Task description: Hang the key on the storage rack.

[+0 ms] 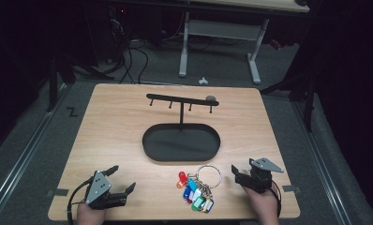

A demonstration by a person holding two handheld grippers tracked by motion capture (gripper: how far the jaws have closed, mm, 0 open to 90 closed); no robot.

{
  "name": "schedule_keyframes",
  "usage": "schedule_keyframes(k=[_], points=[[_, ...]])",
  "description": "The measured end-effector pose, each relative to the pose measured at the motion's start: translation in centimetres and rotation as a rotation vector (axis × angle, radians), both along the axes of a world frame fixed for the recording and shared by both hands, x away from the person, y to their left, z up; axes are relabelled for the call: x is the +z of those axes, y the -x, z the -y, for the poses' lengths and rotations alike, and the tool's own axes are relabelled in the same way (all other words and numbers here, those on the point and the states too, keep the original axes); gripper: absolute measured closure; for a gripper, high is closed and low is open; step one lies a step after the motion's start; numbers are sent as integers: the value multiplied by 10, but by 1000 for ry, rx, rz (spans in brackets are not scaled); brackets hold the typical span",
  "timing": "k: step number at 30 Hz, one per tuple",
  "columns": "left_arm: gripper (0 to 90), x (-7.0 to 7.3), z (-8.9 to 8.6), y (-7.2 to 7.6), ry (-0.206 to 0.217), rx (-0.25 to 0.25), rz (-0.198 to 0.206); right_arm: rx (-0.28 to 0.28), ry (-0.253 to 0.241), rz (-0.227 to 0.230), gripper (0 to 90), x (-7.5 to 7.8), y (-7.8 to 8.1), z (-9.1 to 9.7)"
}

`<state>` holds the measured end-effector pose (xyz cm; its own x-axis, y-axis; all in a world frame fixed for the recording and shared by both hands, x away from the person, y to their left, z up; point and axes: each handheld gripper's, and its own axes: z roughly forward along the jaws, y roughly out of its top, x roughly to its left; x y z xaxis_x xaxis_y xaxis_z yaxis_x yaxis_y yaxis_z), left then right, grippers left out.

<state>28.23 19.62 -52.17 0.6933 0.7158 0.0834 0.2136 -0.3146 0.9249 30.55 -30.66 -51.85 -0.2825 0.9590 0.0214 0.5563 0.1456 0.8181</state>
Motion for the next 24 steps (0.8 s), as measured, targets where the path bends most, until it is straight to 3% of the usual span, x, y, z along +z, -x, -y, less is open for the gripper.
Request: schedule_keyframes(k=[14,22,24], points=[[150,0,0,0,7,3,1,12,3,-15,197,-2,-1,-2],[150,0,2,0,3,-5,1,46,25,-39,199,-4,-4,-6],[150,0,2,0,3,-6,1,79,39,-47,220,-3,-4,-9]])
